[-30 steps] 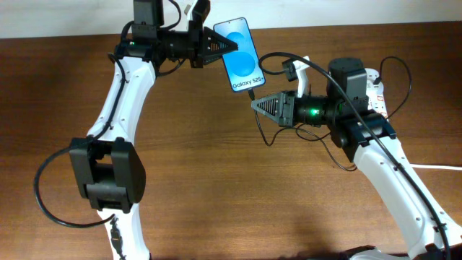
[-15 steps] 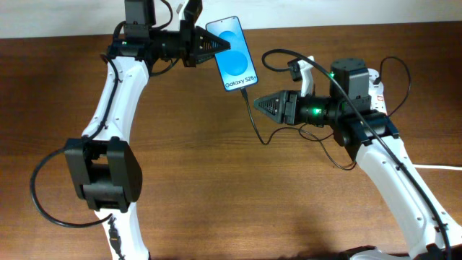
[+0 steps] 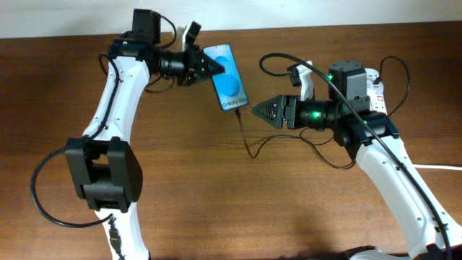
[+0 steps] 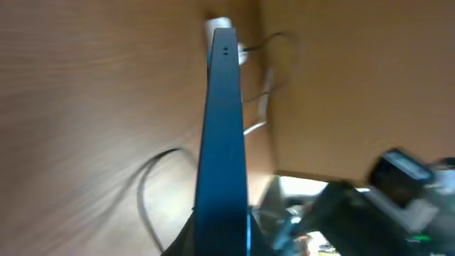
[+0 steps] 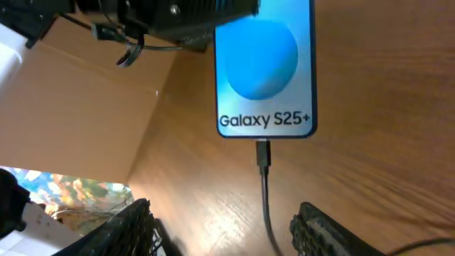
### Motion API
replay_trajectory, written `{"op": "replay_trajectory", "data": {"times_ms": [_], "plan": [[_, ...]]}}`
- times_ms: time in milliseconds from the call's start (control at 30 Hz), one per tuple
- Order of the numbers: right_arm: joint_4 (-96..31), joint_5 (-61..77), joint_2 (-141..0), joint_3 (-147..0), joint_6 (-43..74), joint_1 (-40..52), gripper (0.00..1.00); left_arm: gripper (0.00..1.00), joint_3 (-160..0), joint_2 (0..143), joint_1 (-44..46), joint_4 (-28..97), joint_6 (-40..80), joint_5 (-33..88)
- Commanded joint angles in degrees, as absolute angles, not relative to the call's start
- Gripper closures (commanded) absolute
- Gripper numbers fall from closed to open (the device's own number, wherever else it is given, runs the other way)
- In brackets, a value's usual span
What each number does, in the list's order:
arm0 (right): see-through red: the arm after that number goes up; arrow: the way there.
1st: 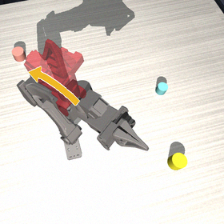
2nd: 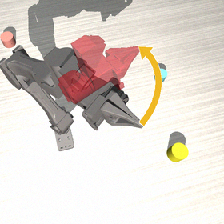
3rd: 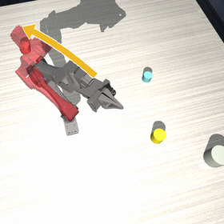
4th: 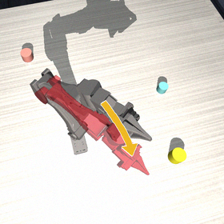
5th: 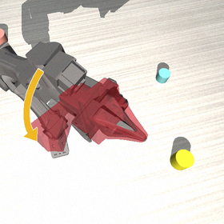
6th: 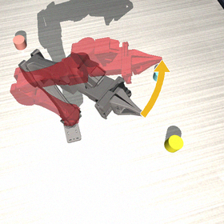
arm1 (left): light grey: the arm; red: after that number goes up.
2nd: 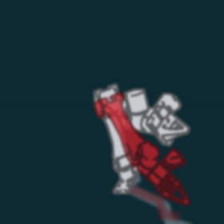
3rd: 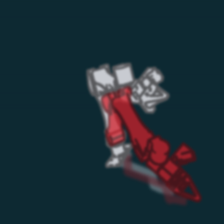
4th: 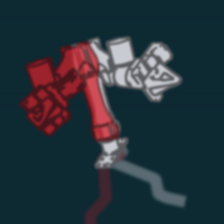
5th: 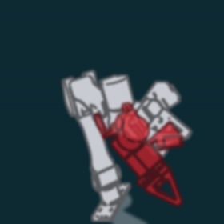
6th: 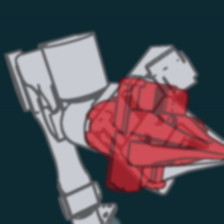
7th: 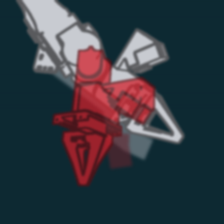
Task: Plug charger to phone and switch on socket
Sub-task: 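Lower the plugged phone onto the table with the left gripper and release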
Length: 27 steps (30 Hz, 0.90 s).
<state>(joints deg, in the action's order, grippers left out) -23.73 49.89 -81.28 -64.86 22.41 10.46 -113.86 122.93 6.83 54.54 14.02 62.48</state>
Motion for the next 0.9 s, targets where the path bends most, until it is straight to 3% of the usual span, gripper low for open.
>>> {"op": "replay_trajectory", "data": {"times_ms": [0,233,867], "plan": [[-23.88,48.10,-81.10,-65.56,21.28,10.09,0.33,1.00,-114.37,122.19,7.11,58.48,5.43,55.27],[-29.43,44.27,-81.10,-65.56,19.73,10.11,0.32,1.00,-114.37,126.08,7.14,66.00,0.30,48.58],[-33.36,42.17,-81.10,-65.45,18.65,10.11,0.32,0.98,-114.37,140.38,7.11,64.77,0.40,42.48]]}}
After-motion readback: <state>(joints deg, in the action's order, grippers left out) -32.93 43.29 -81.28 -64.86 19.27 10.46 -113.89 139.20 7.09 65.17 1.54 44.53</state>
